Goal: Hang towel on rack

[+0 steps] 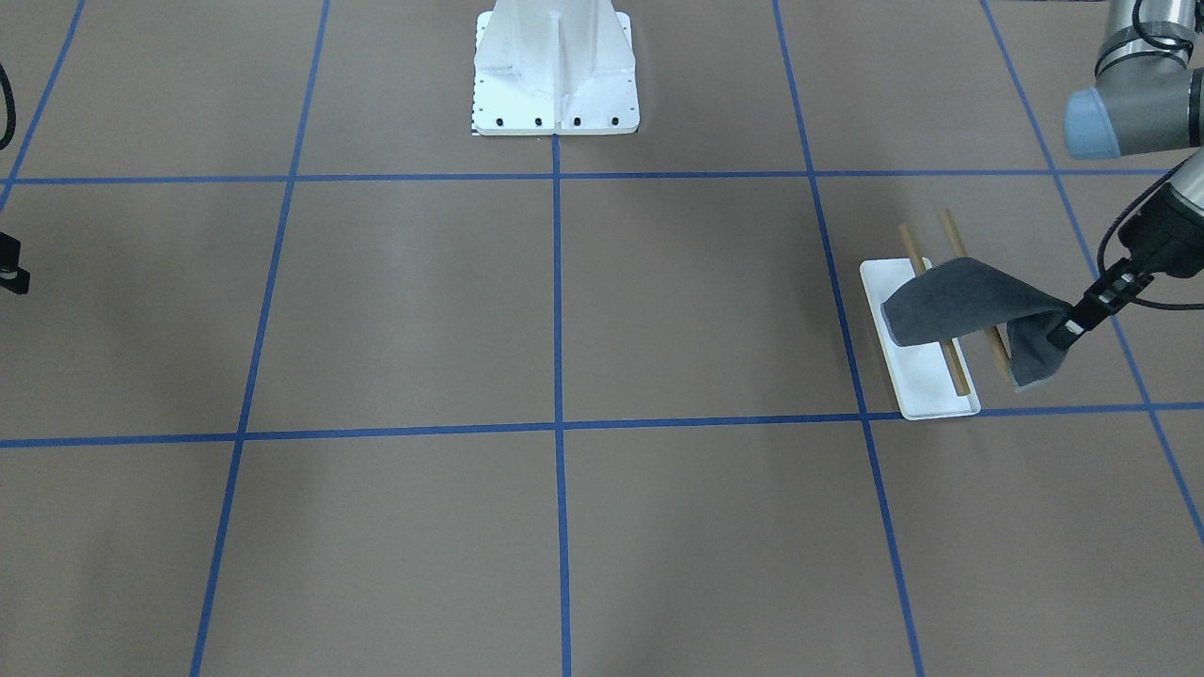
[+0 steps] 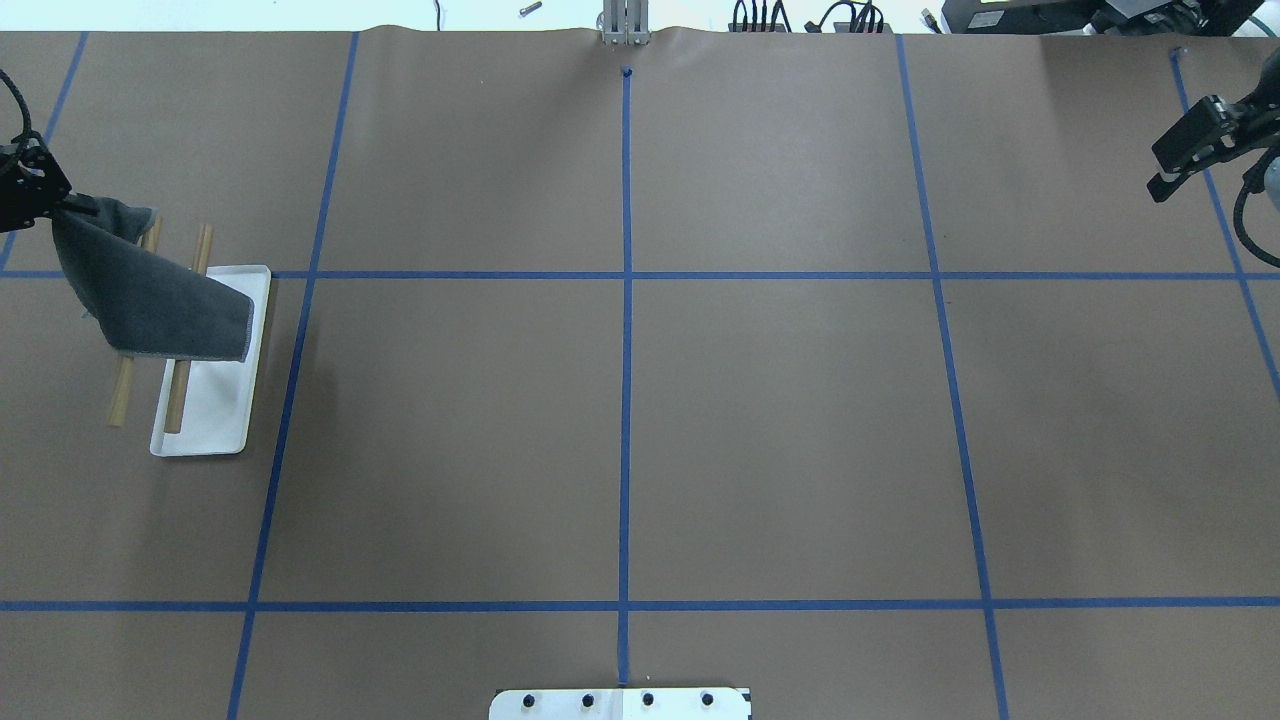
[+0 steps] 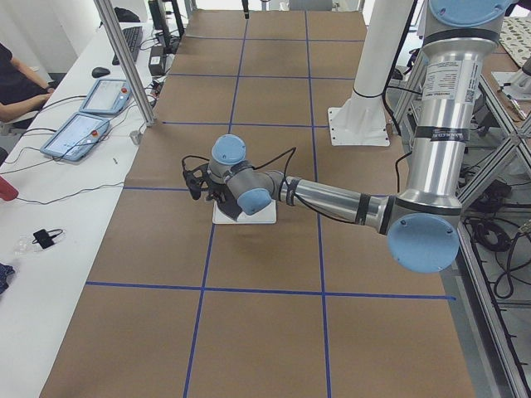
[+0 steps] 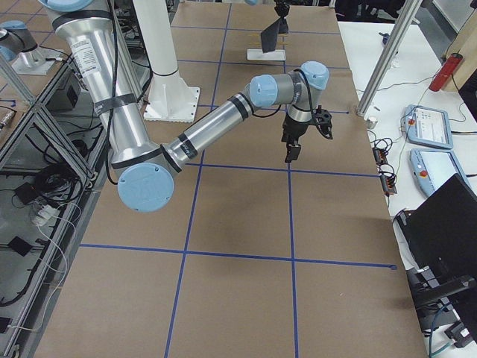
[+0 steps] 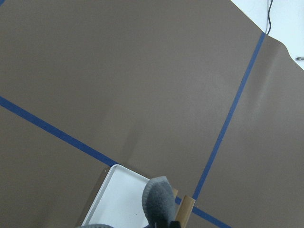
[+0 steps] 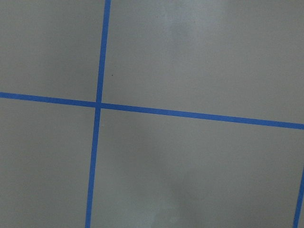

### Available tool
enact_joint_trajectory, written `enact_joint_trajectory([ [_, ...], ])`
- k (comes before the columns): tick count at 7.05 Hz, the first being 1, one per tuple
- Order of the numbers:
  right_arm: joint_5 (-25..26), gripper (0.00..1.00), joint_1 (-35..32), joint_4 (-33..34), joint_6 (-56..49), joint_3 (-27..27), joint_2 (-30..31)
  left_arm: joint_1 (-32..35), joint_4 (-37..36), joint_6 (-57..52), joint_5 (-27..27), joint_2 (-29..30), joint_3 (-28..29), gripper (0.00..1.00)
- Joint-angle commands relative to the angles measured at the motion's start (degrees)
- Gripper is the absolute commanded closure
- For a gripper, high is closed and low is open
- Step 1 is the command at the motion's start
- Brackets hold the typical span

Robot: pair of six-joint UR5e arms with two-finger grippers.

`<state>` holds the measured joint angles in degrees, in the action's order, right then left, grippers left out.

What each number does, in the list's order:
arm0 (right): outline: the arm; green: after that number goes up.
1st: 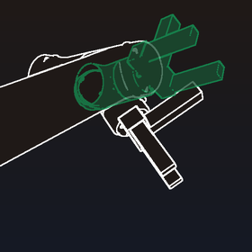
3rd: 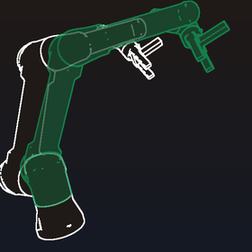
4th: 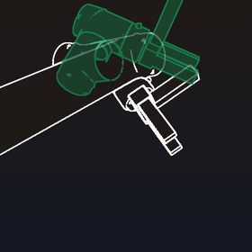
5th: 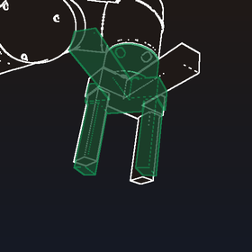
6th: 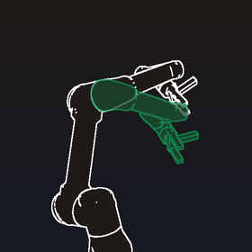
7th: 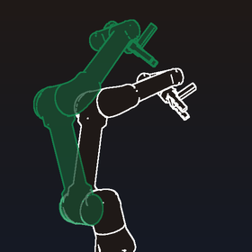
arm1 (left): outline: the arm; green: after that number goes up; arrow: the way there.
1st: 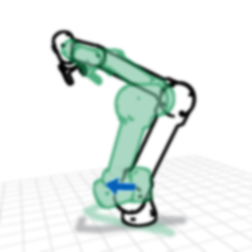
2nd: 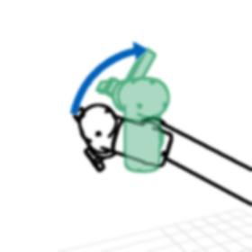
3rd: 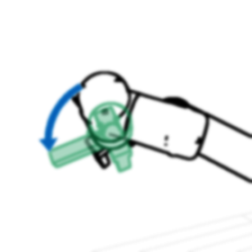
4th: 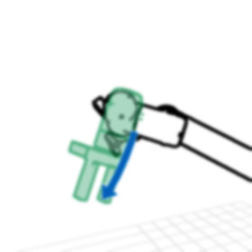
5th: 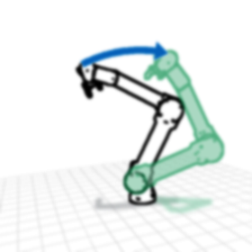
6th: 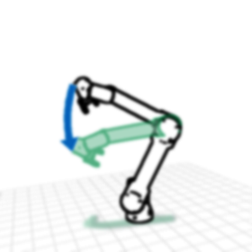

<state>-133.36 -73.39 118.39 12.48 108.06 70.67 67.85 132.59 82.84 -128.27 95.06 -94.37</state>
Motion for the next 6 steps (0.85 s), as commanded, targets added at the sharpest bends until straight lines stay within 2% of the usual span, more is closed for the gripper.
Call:
enact_joint_trajectory([
  [1, -0.15, 0.00, -0.09, 0.00, 0.00, 0.04, -0.09, -2.11, -0.31, 0.21, 2.67, -0.14, 0.24, 1.00],
  [2, -0.32, 0.00, -0.09, 0.00, 0.00, 0.04, -0.10, -2.11, -0.32, 0.21, 2.67, -0.49, 0.24, 1.00],
  [3, -0.32, 0.00, -0.09, 0.00, 0.00, 0.04, -0.10, -2.11, -0.32, 0.04, 2.67, -0.75, 0.33, 0.83],
  [4, -0.41, 0.00, -0.09, 0.00, 0.00, 0.13, -0.10, -2.11, -0.23, -0.05, 2.67, -0.84, 0.33, 0.01],
  [5, -0.32, 0.00, -0.09, 0.00, 0.00, 0.13, -0.01, -1.85, -0.14, -0.23, 2.32, -0.93, -0.11, 0.02],
  [6, -0.50, 0.00, -0.44, 0.00, -0.08, 0.39, 0.34, -1.41, -0.14, -4.93, 1.97, -1.63, -0.29, 0.02],
])
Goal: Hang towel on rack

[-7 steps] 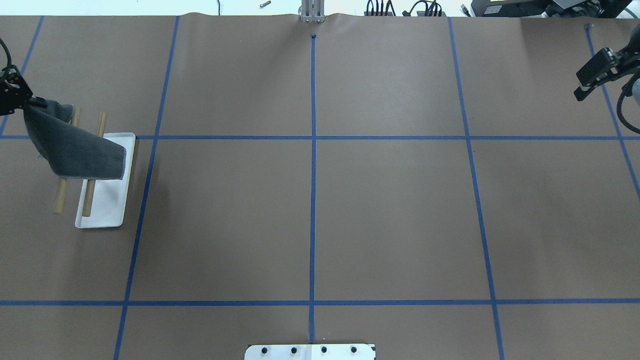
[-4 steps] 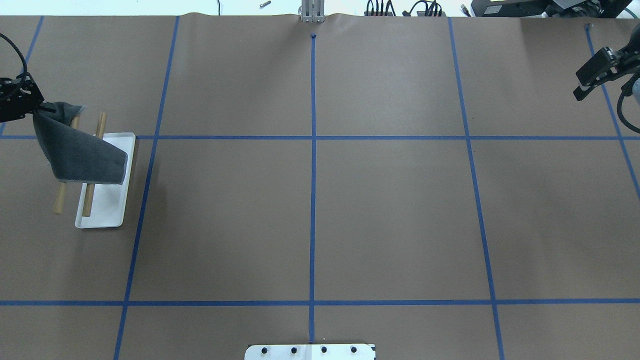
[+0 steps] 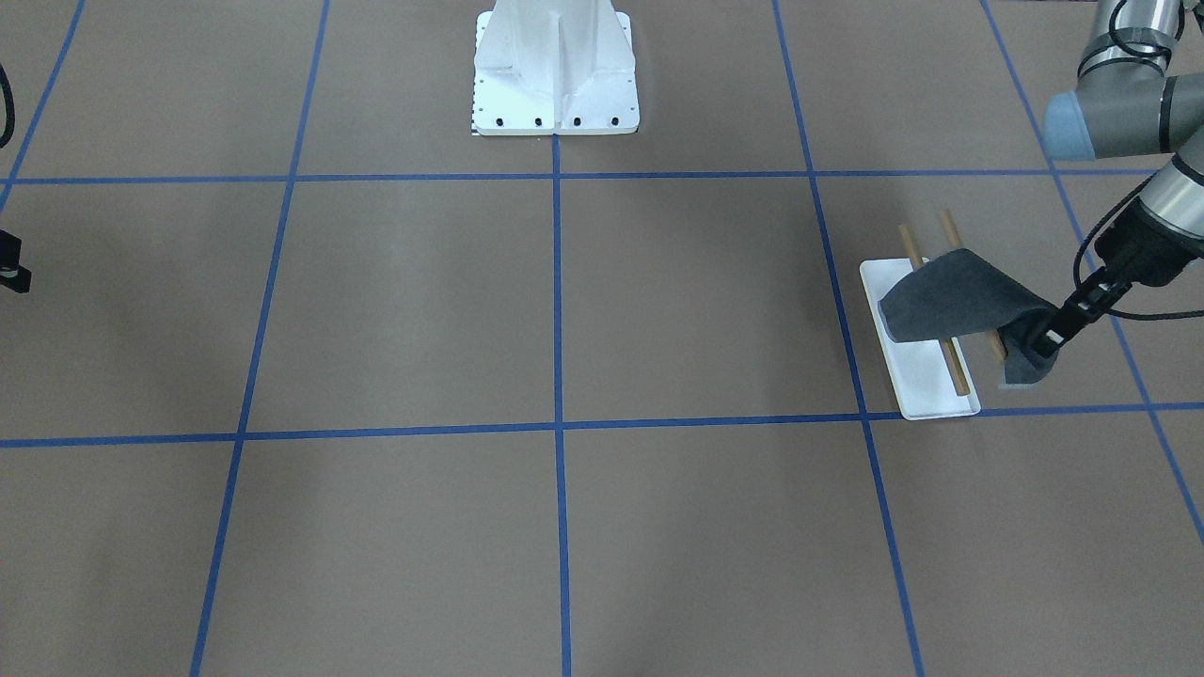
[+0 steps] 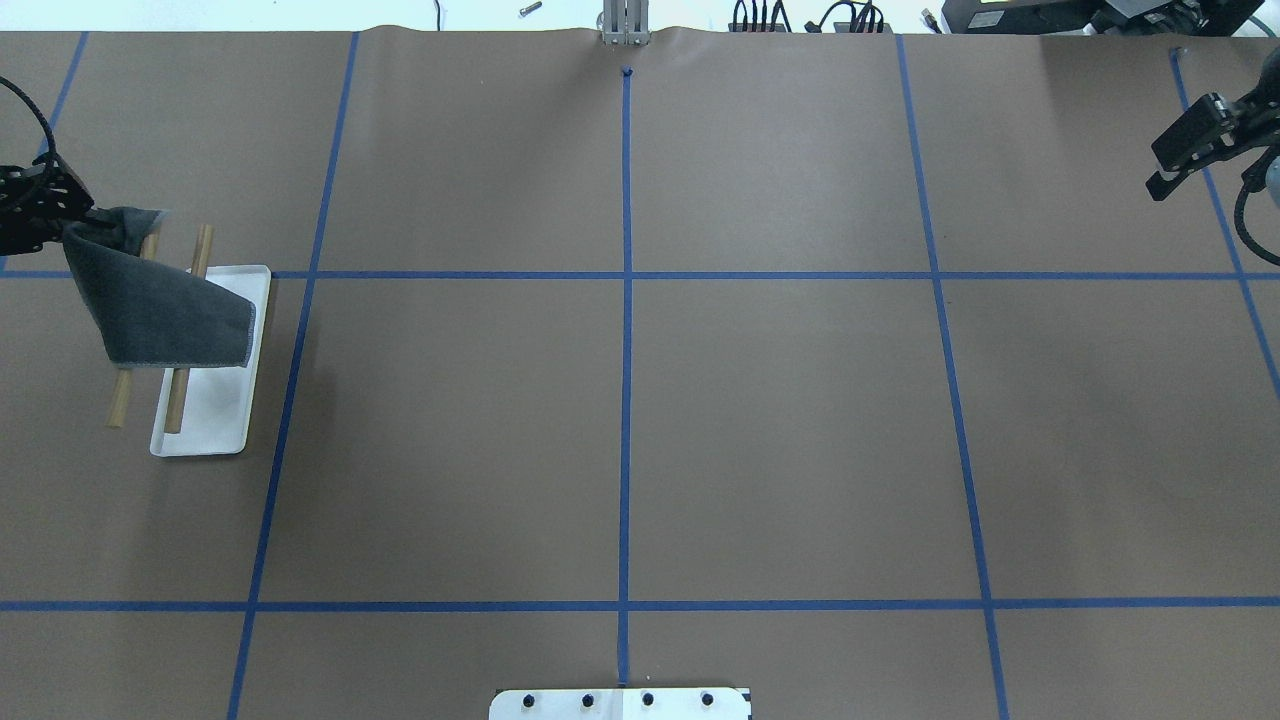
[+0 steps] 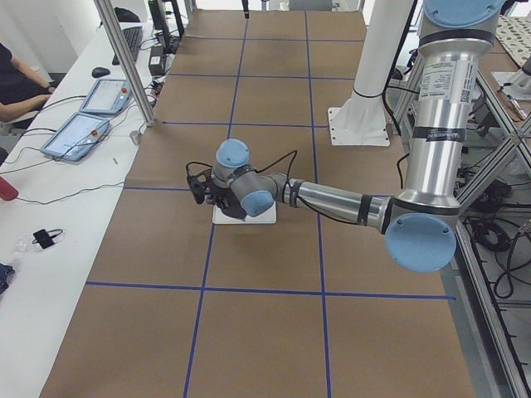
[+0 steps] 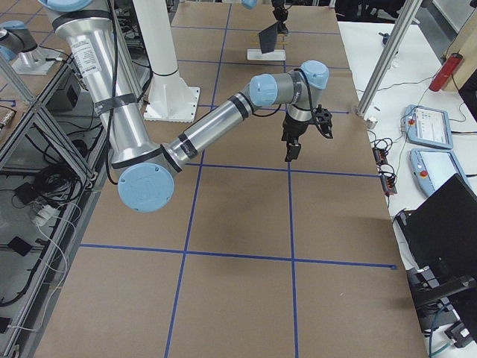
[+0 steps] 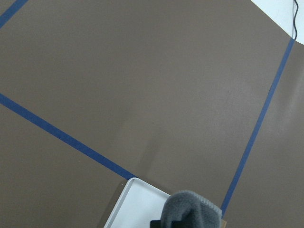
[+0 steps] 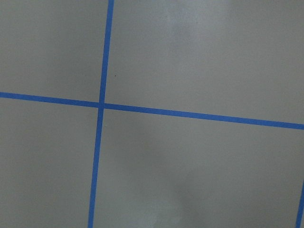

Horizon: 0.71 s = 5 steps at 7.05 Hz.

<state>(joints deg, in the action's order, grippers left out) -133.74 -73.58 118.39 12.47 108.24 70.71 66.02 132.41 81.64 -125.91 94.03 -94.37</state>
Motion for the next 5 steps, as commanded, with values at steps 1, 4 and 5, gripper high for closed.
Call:
enact_joint_trajectory([
  [1, 0.23, 0.00, -0.34, 0.00, -0.16, 0.39, 1.96, 1.04, -0.05, -10.30, -0.31, -4.70, -2.28, 0.02],
  [4, 0.06, 0.00, -0.86, -1.93, 0.80, -0.40, 4.00, 7.52, -3.18, -21.13, -0.31, -7.54, -2.83, 0.02],
  [5, 0.05, 0.00, -0.86, -1.93, 0.63, -0.23, 3.83, 13.03, -7.65, -34.40, -0.31, -9.81, -2.83, 0.02],
])
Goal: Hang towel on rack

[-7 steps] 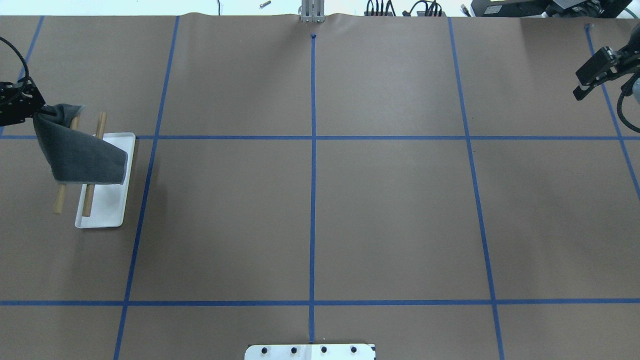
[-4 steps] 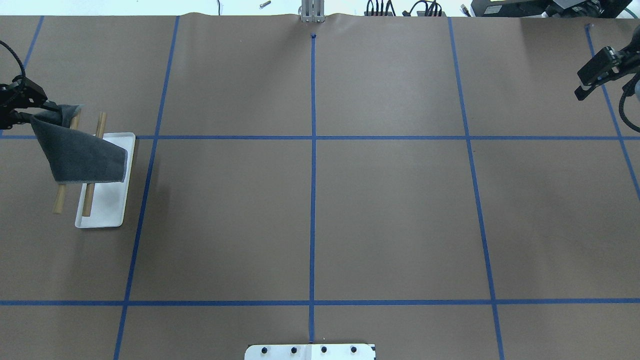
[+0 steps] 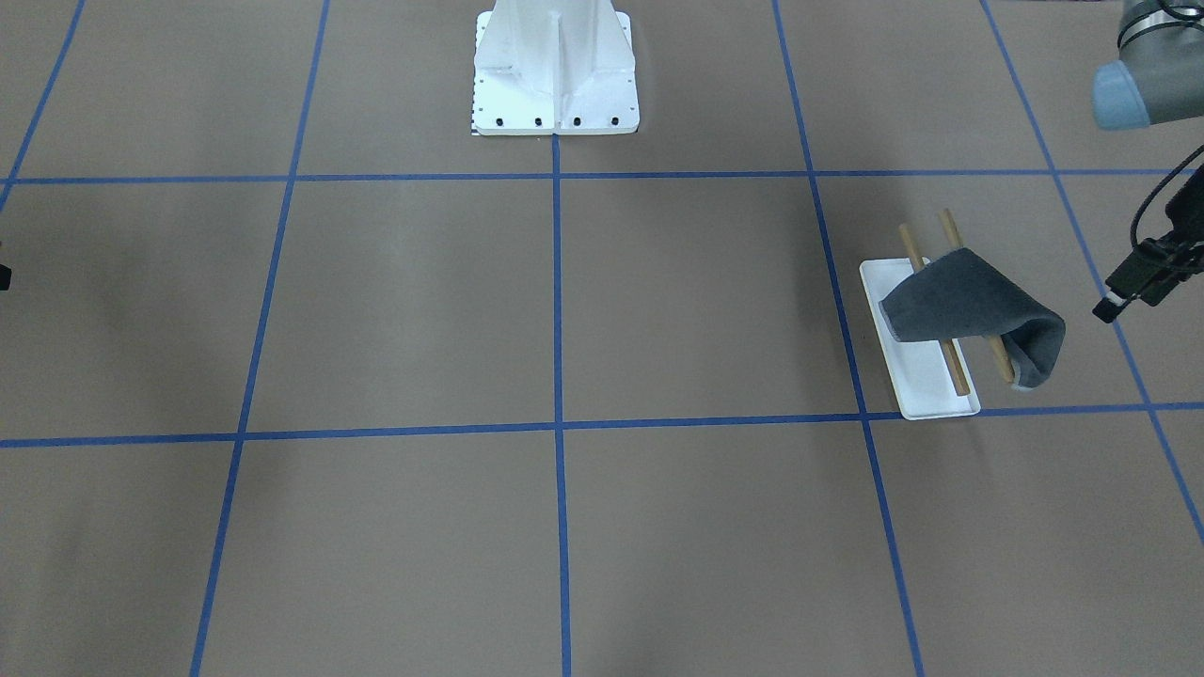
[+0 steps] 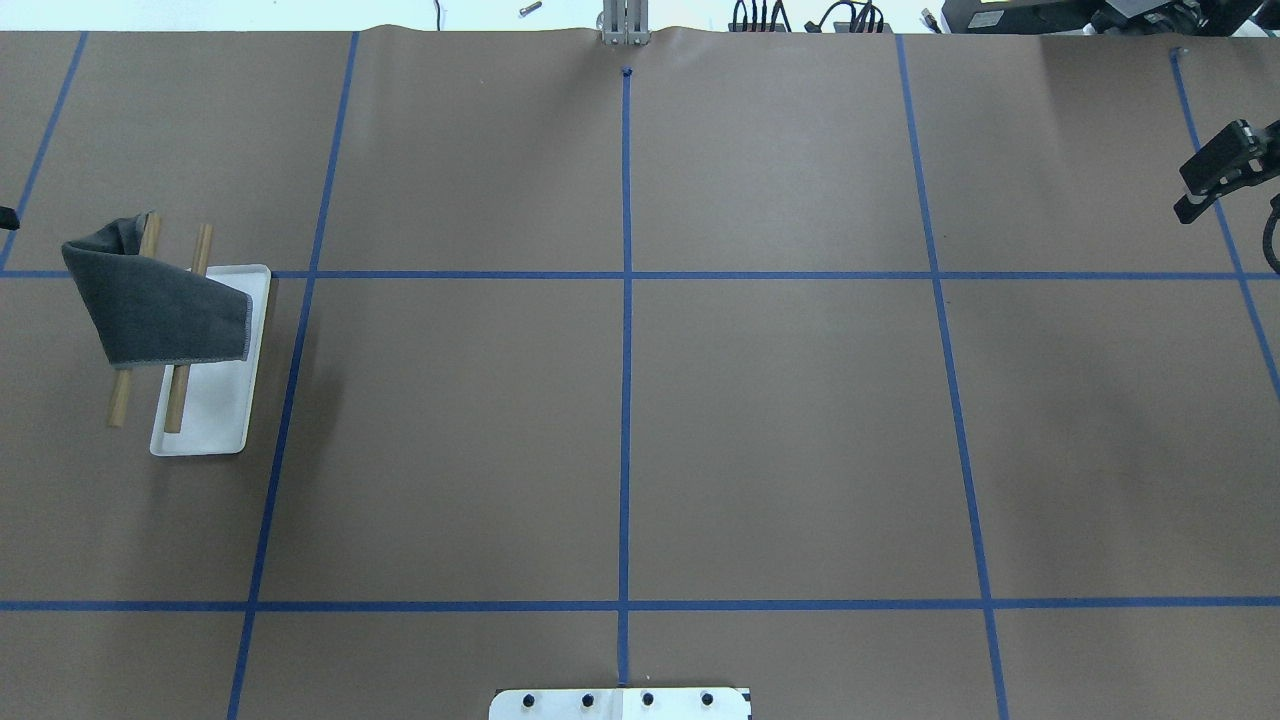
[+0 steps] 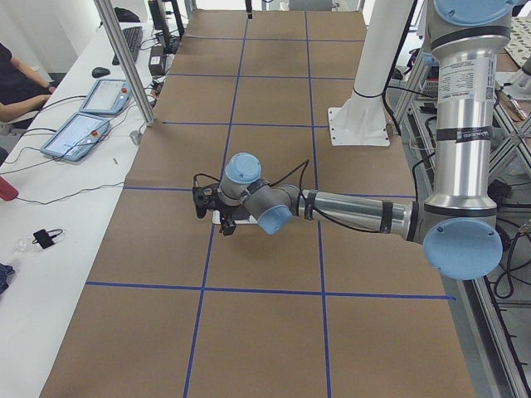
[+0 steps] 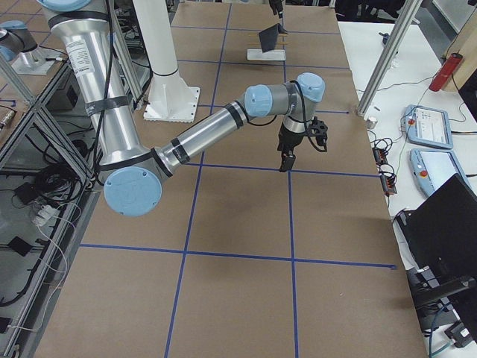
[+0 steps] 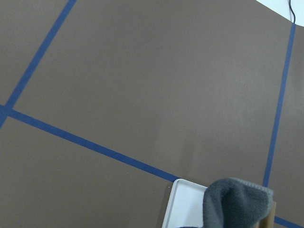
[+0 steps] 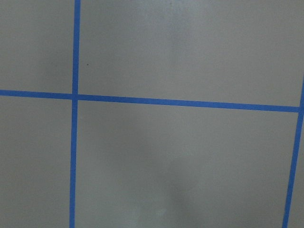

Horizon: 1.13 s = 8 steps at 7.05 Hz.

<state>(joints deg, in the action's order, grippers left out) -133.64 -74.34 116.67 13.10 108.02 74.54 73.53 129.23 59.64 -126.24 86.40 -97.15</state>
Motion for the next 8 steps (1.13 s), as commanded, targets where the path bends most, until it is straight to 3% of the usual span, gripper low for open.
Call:
enact_joint_trajectory([
  [1, -0.04, 0.00, -0.63, -0.21, -0.70, -0.09, 0.25, 8.87, -8.77, -27.93, -0.06, -4.38, -0.41, 0.02],
  [4, -0.56, 0.00, -6.23, -0.39, -2.01, -0.09, 4.02, 10.67, -24.93, -49.01, -0.15, -4.40, -7.24, 0.02],
  [6, -0.92, 0.00, -10.11, -0.39, -11.02, -0.18, 8.49, 12.42, -28.76, -59.25, -0.15, -4.49, -7.97, 0.02],
  [7, -0.83, 0.00, -11.87, -0.39, -15.95, -0.18, 10.78, 14.60, -31.81, -59.81, -1.89, -4.58, -7.80, 0.02],
  [8, -0.75, 0.00, -13.45, -0.91, -19.13, -1.83, 12.46, 16.27, -35.41, -60.07, -7.30, -4.23, -8.06, 0.02],
])
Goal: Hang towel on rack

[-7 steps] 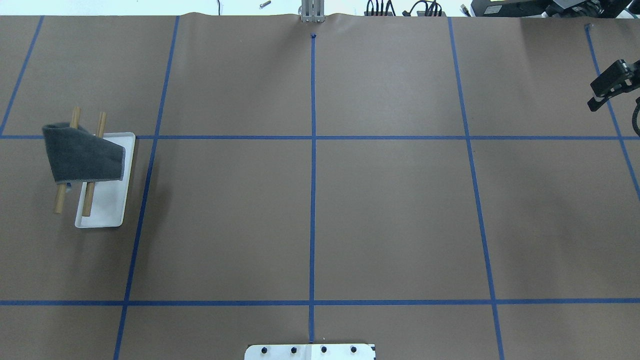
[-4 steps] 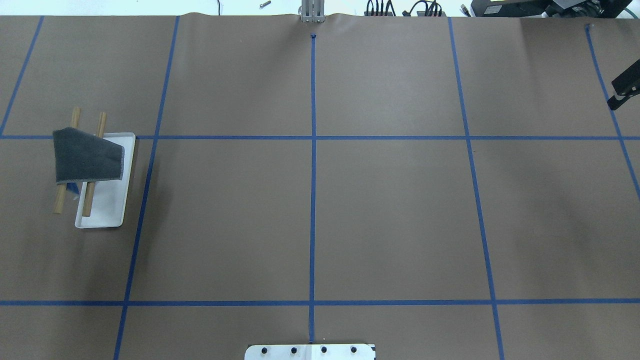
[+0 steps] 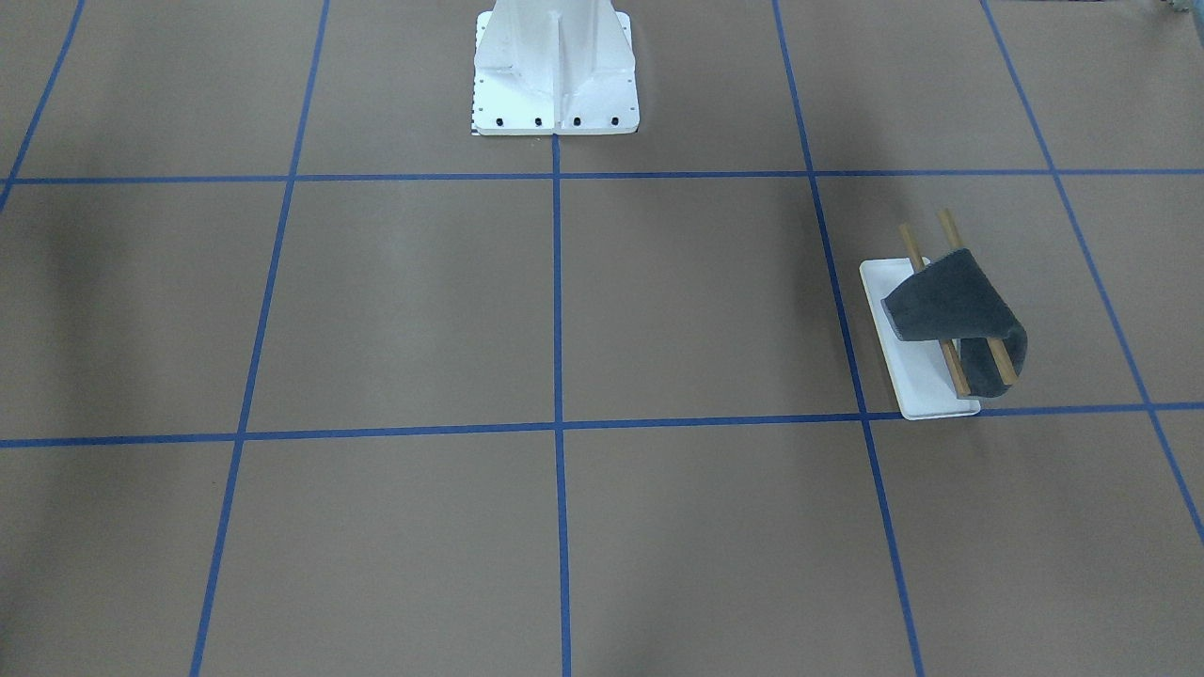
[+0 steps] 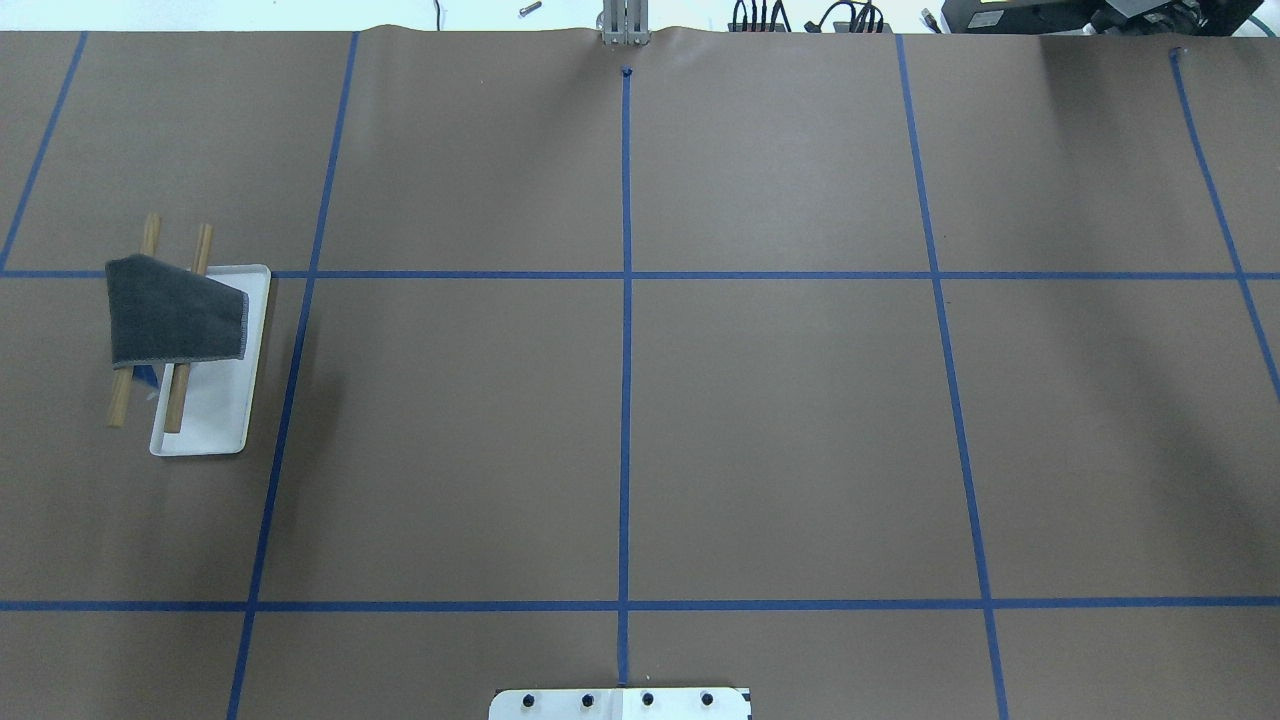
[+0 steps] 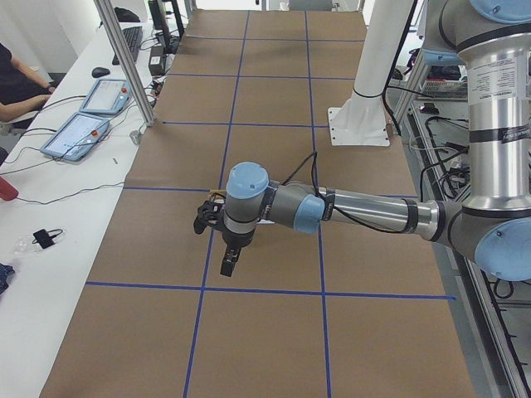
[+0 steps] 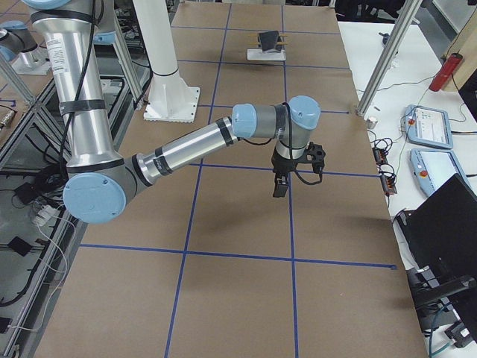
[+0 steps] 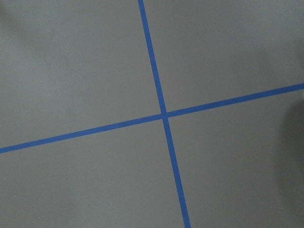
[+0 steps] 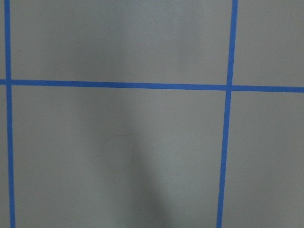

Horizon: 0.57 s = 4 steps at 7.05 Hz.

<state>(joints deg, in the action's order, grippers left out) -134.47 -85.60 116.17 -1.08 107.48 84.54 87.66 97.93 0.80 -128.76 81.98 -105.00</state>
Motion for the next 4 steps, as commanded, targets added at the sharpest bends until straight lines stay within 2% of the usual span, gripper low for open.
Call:
enact_joint_trajectory([
  [1, 0.00, 0.00, -3.33, -4.68, -5.07, -4.96, 4.04, 3.12, -4.15, -4.55, -5.35, -0.41, 0.32, 0.02],
  [2, -0.09, 0.00, -3.87, -13.42, -4.64, -8.39, 6.32, 2.96, -3.45, -5.88, -4.66, -0.07, 4.42, 0.02],
  [3, 0.35, 0.00, -3.87, -17.77, -4.64, -10.17, 7.65, 2.96, -3.36, -5.99, -2.22, 0.98, 6.63, 0.02],
  [4, 0.18, 0.00, -4.05, -17.82, -4.55, -10.18, 7.40, 2.87, -3.36, -5.46, -0.63, 1.60, 6.74, 0.02],
])
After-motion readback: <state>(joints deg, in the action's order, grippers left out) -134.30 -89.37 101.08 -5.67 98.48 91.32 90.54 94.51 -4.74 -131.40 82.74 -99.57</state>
